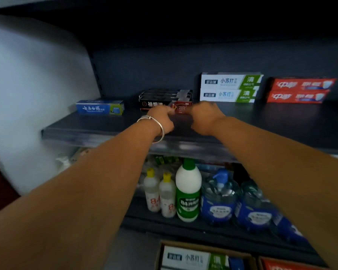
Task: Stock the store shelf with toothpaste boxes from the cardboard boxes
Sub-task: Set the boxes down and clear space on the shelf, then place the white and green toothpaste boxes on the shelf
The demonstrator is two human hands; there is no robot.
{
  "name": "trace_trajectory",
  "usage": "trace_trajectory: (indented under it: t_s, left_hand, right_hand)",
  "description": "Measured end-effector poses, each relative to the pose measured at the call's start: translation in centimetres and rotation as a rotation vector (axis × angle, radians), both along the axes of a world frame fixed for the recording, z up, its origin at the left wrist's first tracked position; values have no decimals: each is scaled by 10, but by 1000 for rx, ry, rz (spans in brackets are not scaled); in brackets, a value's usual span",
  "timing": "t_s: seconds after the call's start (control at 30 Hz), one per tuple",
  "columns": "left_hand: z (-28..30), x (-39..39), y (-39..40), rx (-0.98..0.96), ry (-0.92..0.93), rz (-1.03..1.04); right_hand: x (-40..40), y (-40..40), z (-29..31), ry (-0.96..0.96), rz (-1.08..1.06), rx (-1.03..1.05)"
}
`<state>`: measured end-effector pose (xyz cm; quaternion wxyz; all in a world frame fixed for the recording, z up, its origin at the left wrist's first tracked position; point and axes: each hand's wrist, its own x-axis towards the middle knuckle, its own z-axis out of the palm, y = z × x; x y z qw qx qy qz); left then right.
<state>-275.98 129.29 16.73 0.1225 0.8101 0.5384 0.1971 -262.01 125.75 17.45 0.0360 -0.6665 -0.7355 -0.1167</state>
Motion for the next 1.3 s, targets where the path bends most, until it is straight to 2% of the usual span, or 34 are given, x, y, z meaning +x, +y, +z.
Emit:
trace_trajectory:
  t_s: [0.13, 0.3, 0.57, 0.83, 1.3]
  left_hand:
    - [-7, 5, -40, 30, 81, -49]
    - [-39, 15, -87, 44, 135, -64]
    - [-137, 27, -133, -148, 230, -123]
    - [-222, 24, -154, -229, 334, -174]
    - [-346, 45, -144, -476, 518, -198]
  right_hand:
    - [3, -43, -3, 6, 1, 13]
    - [12, -94, -35, -13, 40, -27]
    - [34, -152, -118, 10, 24, -223]
    - [40, -168, -206, 36, 0, -396]
    - [40, -140, -352, 91, -12, -691]
